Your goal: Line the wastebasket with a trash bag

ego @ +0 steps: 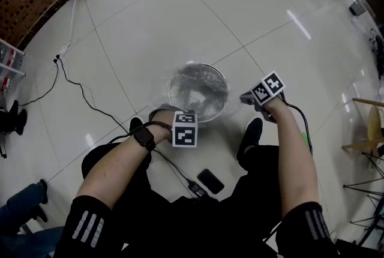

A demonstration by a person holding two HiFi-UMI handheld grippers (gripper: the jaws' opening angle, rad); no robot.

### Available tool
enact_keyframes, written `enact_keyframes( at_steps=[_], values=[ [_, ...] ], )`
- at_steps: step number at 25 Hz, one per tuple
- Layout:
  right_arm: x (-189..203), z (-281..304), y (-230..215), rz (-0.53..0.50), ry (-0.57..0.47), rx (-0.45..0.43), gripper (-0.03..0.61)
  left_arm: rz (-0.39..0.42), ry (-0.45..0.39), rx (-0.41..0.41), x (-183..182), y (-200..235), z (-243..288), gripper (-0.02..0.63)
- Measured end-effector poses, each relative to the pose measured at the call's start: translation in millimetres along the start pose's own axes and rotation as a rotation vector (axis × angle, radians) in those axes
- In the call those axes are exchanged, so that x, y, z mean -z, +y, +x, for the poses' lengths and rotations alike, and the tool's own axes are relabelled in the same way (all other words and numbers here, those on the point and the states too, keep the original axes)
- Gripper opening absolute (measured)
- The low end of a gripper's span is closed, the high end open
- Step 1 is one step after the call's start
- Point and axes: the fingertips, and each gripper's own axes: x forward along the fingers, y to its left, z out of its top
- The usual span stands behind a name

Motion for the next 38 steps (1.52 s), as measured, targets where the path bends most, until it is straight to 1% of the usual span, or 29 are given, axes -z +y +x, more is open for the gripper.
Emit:
enact_keyframes(
  at_steps=[4,7,10,14,16,18,20,21,22,23,24,27,28,30,32,34,36,38],
  values=[
    [8,18,-12,0.007,0.021,0.036,0.008,0.076,0.104,-0.047,13,-6,27,-0.005],
    [5,27,-19,0.017,0.000,0.055,0.008,0.083,0.123,-0.067,17,-9,35,0.020],
    [-4,33,-24,0.000,-0.024,0.078,0.008,0.076,0.114,-0.067,16,-9,35,0.029],
    [-7,34,-18,-0.019,-0.017,0.054,0.009,0.068,0.094,-0.044,15,-13,29,0.093],
    [-10,30,-14,-0.018,-0.018,0.040,0.015,0.052,0.060,-0.042,11,-12,16,0.095],
    [-12,25,-10,-0.023,-0.017,0.022,0.026,0.021,0.005,-0.016,4,-13,-5,0.095],
    [-12,21,-8,-0.031,-0.011,0.004,0.028,-0.028,-0.062,0.019,-3,-11,-30,0.095],
    [-12,18,-7,-0.037,-0.006,0.001,0.028,-0.063,-0.096,0.022,-3,-6,-44,0.095],
    [-11,16,-7,-0.042,-0.001,0.002,0.030,-0.105,-0.127,0.007,0,4,-59,0.095],
    [-11,13,-8,-0.045,0.001,0.004,0.034,-0.155,-0.154,-0.028,6,19,-73,0.095],
    [-11,10,-9,-0.046,0.000,0.007,0.041,-0.210,-0.175,-0.082,14,39,-88,0.095],
    [-18,-4,-11,-0.046,-0.022,0.009,0.082,-0.377,-0.202,-0.275,51,104,-124,0.095],
    [-23,-9,-11,-0.046,-0.036,0.010,0.088,-0.430,-0.210,-0.321,64,121,-132,0.095],
    [-34,-20,-12,-0.049,-0.069,0.016,0.106,-0.524,-0.224,-0.367,88,145,-138,0.102],
    [-46,-31,-12,-0.060,-0.102,0.030,0.110,-0.597,-0.234,-0.362,106,158,-134,0.117],
    [-57,-39,-9,-0.084,-0.120,0.055,0.112,-0.646,-0.228,-0.338,122,166,-122,0.118],
    [-64,-40,-6,-0.116,-0.109,0.085,0.112,-0.674,-0.203,-0.312,137,173,-105,0.136],
    [-64,-34,-5,-0.155,-0.067,0.117,0.112,-0.702,-0.204,-0.279,146,179,-88,0.147]
  ],
)
